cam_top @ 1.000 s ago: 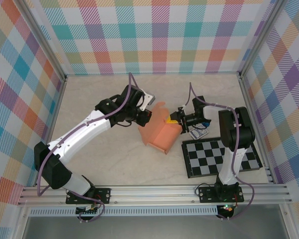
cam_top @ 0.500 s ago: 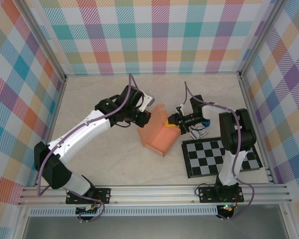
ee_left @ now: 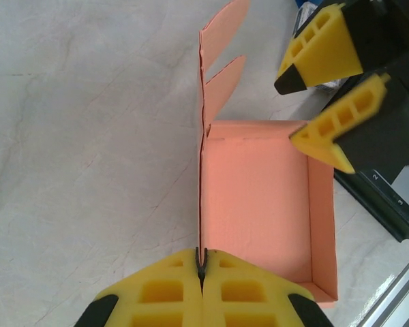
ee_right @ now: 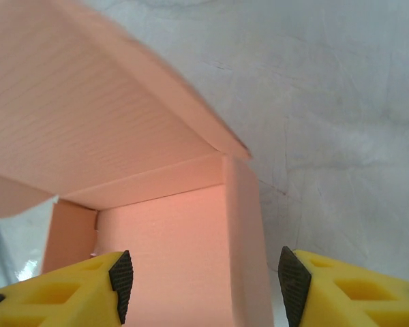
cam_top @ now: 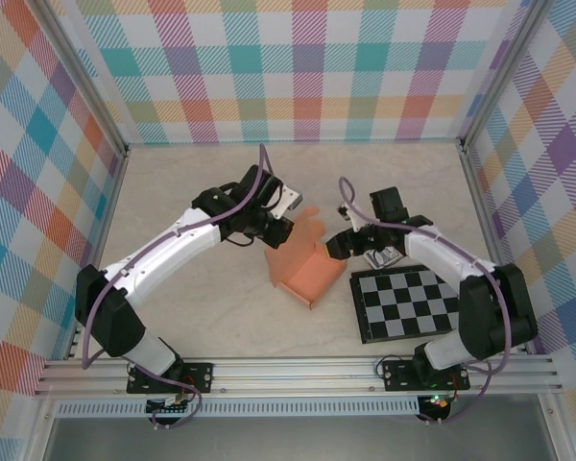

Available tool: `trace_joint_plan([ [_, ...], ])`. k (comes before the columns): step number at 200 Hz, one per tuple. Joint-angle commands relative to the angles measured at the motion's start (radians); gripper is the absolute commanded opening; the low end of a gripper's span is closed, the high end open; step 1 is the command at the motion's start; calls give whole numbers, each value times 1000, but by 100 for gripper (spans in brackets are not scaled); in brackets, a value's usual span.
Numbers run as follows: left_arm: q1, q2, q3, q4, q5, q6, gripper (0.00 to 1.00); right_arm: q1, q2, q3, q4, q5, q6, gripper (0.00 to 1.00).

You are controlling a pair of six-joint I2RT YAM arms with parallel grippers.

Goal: Fold the paper box

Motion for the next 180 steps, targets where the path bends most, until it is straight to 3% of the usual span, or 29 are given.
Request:
trace_joint_plan([
  [1,11,9,31,-22,16,14,0,35,-13,-18,29,131,-209,61],
  [35,11,14,27,-14,33,6,0,100,46,11,-25,281,-294,59],
  [64,11,23,25,-11,44,3,0,148,74,-1,37,395,-340,56],
  [79,12,29,23,-11,49,2,0,157,89,-6,74,398,-351,55],
  [117,11,52,21,-8,60,-3,0,186,147,-14,140,425,-402,37],
  [180,11,66,27,3,60,-14,0,227,183,-47,193,496,-465,34],
])
